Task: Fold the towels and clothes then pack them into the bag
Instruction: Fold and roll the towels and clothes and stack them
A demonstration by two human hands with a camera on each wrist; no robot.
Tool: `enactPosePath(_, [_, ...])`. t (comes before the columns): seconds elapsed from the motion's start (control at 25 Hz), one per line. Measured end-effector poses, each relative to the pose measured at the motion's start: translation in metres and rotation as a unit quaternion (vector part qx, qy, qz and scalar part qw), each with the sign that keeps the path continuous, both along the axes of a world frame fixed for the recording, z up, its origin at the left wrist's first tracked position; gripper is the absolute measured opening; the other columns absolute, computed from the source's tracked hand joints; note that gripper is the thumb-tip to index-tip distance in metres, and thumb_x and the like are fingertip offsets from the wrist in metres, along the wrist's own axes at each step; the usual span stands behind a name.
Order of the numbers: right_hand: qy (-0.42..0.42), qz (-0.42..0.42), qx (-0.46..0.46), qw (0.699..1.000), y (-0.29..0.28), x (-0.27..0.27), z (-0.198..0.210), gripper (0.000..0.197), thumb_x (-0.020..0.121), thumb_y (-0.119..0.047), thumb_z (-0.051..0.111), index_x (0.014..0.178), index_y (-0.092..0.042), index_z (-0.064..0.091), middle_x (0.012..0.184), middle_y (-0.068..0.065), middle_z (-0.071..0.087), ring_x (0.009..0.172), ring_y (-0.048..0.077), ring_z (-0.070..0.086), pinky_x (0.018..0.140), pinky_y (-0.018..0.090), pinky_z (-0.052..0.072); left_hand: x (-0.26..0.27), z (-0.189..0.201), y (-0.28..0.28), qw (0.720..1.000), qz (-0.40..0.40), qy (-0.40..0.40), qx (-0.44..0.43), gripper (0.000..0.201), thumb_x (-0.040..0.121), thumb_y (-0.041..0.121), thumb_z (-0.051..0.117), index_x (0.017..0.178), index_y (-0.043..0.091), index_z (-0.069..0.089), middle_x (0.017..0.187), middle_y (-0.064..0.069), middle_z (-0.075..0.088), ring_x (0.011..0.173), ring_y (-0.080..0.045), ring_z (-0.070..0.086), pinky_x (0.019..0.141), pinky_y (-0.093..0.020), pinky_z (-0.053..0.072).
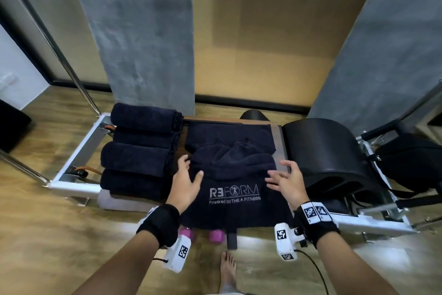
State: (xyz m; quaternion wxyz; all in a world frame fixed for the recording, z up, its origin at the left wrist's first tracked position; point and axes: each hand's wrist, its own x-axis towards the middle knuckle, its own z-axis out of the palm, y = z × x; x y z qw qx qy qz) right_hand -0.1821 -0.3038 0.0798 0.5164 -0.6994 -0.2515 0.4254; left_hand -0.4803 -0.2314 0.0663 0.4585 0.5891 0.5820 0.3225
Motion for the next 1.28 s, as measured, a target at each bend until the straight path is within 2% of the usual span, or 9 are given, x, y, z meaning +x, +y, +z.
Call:
enactPosePath(0.08, [-0.135, 0.062, -0.039, 0.988, -0.014, -0.008, -0.009, 0.016, 0.092, 0.006, 0.067, 0.103, -0.006, 0.065, 0.093, 0.023, 0.075, 0.078, 0.028, 0.071, 0.076, 0.039, 0.060, -0.007, -0.012, -0.017, 0.990, -0.065, 0.091, 0.082, 0.045, 0.100, 0.019, 0.070, 0.140, 0.019, 0.049, 0.132, 0.011, 0.051, 0.124, -0.008, 0.050, 0.112, -0.035, 0.044])
enactPosePath(0.2, [-0.300, 0.156, -0.062, 0.939, -0.034, -0.017, -0.023, 0.014, 0.086, 0.000, 0.076, 0.083, -0.013, 0.076, 0.084, 0.005, 0.074, 0.079, 0.021, 0.067, 0.075, 0.018, 0.052, -0.018, -0.027, -0.042, 0.953, -0.161, 0.204, 0.158, 0.012, 0.098, 0.035, 0.071, 0.098, 0.027, 0.061, 0.099, 0.015, 0.054, 0.098, -0.008, 0.055, 0.095, -0.043, 0.049])
enactPosePath(0.36, [-0.348, 0.201, -0.012, 0.916, -0.048, -0.022, -0.028, 0.028, 0.083, -0.003, 0.080, 0.107, -0.016, 0.074, 0.104, -0.002, 0.067, 0.097, 0.014, 0.063, 0.095, 0.031, 0.052, -0.030, -0.028, -0.053, 0.886, -0.268, 0.346, 0.155, 0.074, 0.084, 0.078, 0.062, 0.141, 0.033, 0.050, 0.145, 0.020, 0.042, 0.138, -0.005, 0.041, 0.107, -0.036, 0.034])
enactPosePath(0.48, [-0.352, 0.226, -0.015, 0.908, -0.061, -0.024, -0.033, 0.039, 0.082, -0.015, 0.084, 0.109, -0.028, 0.059, 0.123, -0.009, 0.063, 0.115, 0.013, 0.060, 0.104, 0.038, 0.048, -0.034, -0.027, -0.057, 0.864, -0.289, 0.384, 0.148, 0.094, 0.084, 0.062, 0.077, 0.158, 0.030, 0.029, 0.171, 0.016, 0.017, 0.156, -0.003, 0.023, 0.120, -0.037, 0.026])
enactPosePath(0.68, [-0.338, 0.274, -0.033, 0.900, -0.079, -0.023, -0.036, 0.050, 0.076, -0.033, 0.091, 0.100, -0.037, 0.047, 0.158, -0.018, 0.041, 0.141, 0.009, 0.043, 0.114, 0.038, 0.039, -0.040, -0.020, -0.059, 0.895, -0.263, 0.328, 0.150, 0.043, 0.092, 0.012, 0.075, 0.120, 0.026, 0.045, 0.174, 0.011, 0.021, 0.158, -0.004, 0.021, 0.120, -0.036, 0.025])
enactPosePath(0.8, [-0.380, 0.330, -0.055, 0.862, -0.084, -0.023, -0.038, 0.058, 0.072, -0.039, 0.093, 0.111, -0.032, 0.050, 0.167, -0.017, 0.023, 0.152, 0.008, 0.024, 0.124, 0.038, 0.027, -0.043, -0.018, -0.054, 0.906, -0.273, 0.292, 0.141, 0.027, 0.095, 0.009, 0.071, 0.115, 0.022, 0.057, 0.171, 0.008, 0.031, 0.160, -0.006, 0.021, 0.123, -0.038, 0.026])
enactPosePath(0.96, [-0.419, 0.335, -0.047, 0.843, -0.082, -0.023, -0.037, 0.047, 0.084, -0.033, 0.085, 0.118, -0.029, 0.052, 0.169, -0.012, 0.021, 0.157, 0.013, 0.018, 0.126, 0.034, 0.023, -0.042, -0.014, -0.047, 0.940, -0.210, 0.227, 0.142, 0.015, 0.103, 0.013, 0.065, 0.114, 0.018, 0.075, 0.143, 0.004, 0.067, 0.138, -0.011, 0.056, 0.116, -0.031, 0.043])
enactPosePath(1.08, [-0.444, 0.323, -0.051, 0.834, -0.076, -0.020, -0.032, 0.045, 0.088, -0.038, 0.079, 0.125, -0.028, 0.055, 0.161, -0.013, 0.035, 0.149, 0.011, 0.034, 0.123, 0.036, 0.029, -0.035, -0.004, -0.037, 0.976, -0.111, 0.131, 0.132, 0.011, 0.105, 0.017, 0.063, 0.104, 0.025, 0.070, 0.100, 0.007, 0.075, 0.094, -0.006, 0.069, 0.087, -0.034, 0.055])
enactPosePath(1.28, [-0.442, 0.235, -0.006, 0.866, -0.056, -0.011, -0.020, 0.029, 0.095, -0.006, 0.063, 0.106, -0.032, 0.058, 0.107, -0.004, 0.067, 0.097, 0.017, 0.065, 0.086, 0.034, 0.053, -0.021, 0.019, -0.002, 0.987, -0.024, 0.034, 0.154, 0.009, 0.102, 0.013, 0.068, 0.097, 0.019, 0.072, 0.095, 0.007, 0.074, 0.095, 0.000, 0.066, 0.085, -0.022, 0.048])
